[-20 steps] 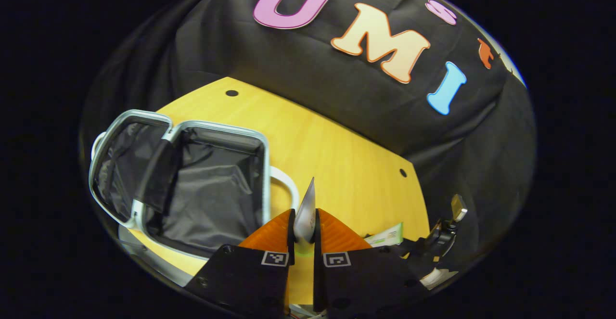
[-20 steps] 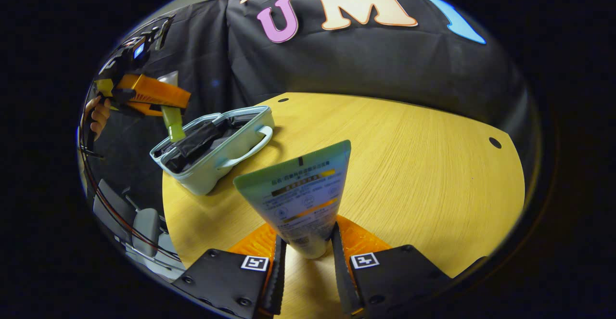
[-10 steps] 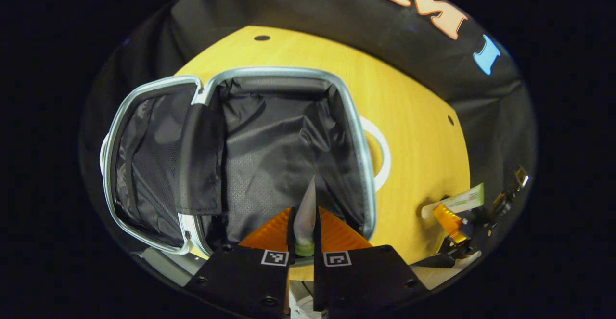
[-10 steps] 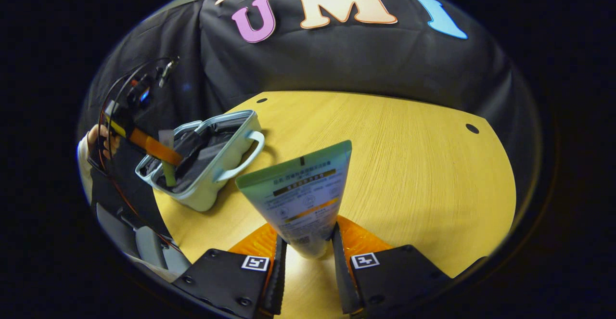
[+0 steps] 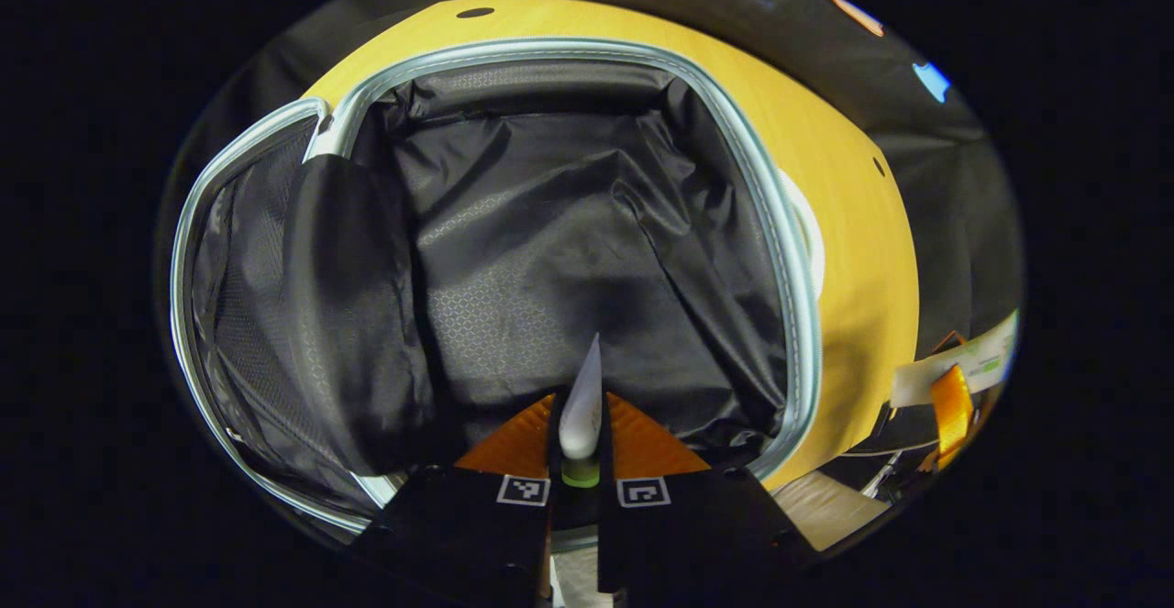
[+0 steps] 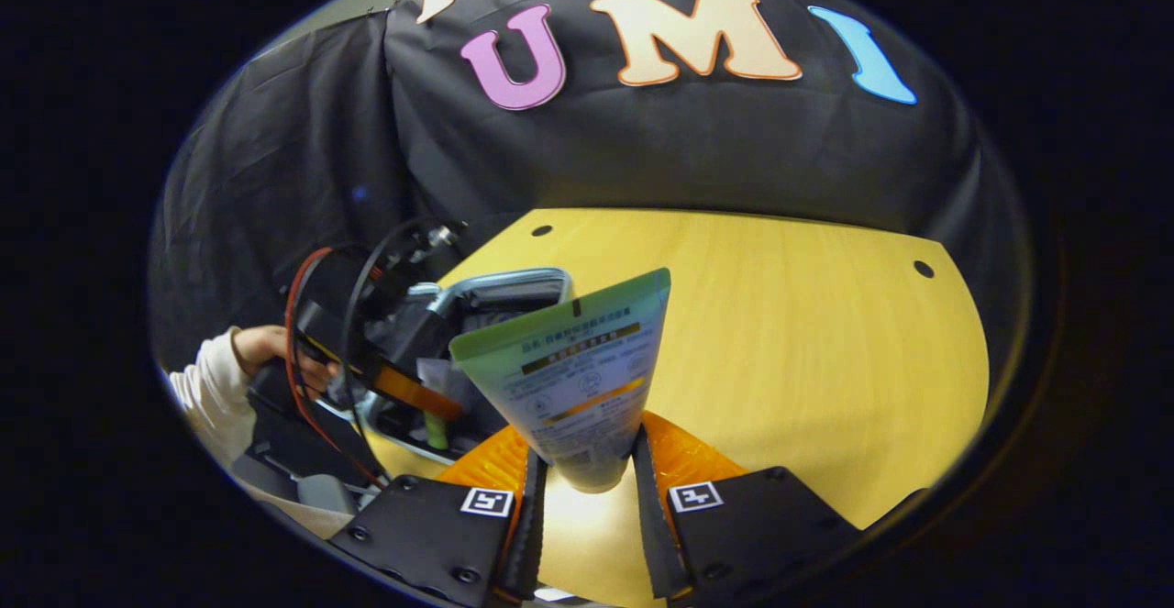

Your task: First open the suitcase, pack the skin care products into it, and then close the suitcase.

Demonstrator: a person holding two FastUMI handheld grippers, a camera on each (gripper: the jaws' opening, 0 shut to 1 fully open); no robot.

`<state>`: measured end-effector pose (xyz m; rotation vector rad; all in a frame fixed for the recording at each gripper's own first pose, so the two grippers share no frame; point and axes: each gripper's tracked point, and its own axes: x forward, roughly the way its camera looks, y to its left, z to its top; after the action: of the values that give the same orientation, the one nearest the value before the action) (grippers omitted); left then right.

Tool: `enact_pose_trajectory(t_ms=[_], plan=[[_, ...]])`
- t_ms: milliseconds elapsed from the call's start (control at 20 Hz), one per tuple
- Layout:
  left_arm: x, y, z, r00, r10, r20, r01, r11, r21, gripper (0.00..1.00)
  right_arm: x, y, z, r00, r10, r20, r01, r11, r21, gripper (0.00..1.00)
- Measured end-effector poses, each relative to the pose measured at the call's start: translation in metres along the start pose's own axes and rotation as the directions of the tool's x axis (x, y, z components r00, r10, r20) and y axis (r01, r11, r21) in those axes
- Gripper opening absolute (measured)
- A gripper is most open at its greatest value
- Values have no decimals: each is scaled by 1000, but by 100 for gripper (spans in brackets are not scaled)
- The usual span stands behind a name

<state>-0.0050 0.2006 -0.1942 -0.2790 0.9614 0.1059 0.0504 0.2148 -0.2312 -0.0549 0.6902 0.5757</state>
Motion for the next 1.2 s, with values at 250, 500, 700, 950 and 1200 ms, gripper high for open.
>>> enact_pose_trajectory(t_ms=[250, 500, 700, 950, 1200], plan=[[-30, 12, 14, 997, 5, 75, -2, 999, -38, 31, 42, 55, -8, 996, 58, -70, -58, 998, -7, 47], [-78, 27, 32, 978, 9, 207, 5, 998, -68, 78, 77, 93, -33, 980, 101, -171, -106, 994, -22, 47], [-113, 47, 33, 959, -6, 282, 21, 999, -48, 96, 99, 106, -57, 960, 100, -260, -106, 994, -11, 43], [-151, 96, 33, 935, 22, 355, 25, 991, -129, 96, 116, 104, -74, 947, 65, -313, -70, 998, -2, 44], [-184, 171, 30, 903, 95, 419, 31, 959, -283, 96, 119, 116, -54, 958, 101, -268, -83, 994, 75, 73]])
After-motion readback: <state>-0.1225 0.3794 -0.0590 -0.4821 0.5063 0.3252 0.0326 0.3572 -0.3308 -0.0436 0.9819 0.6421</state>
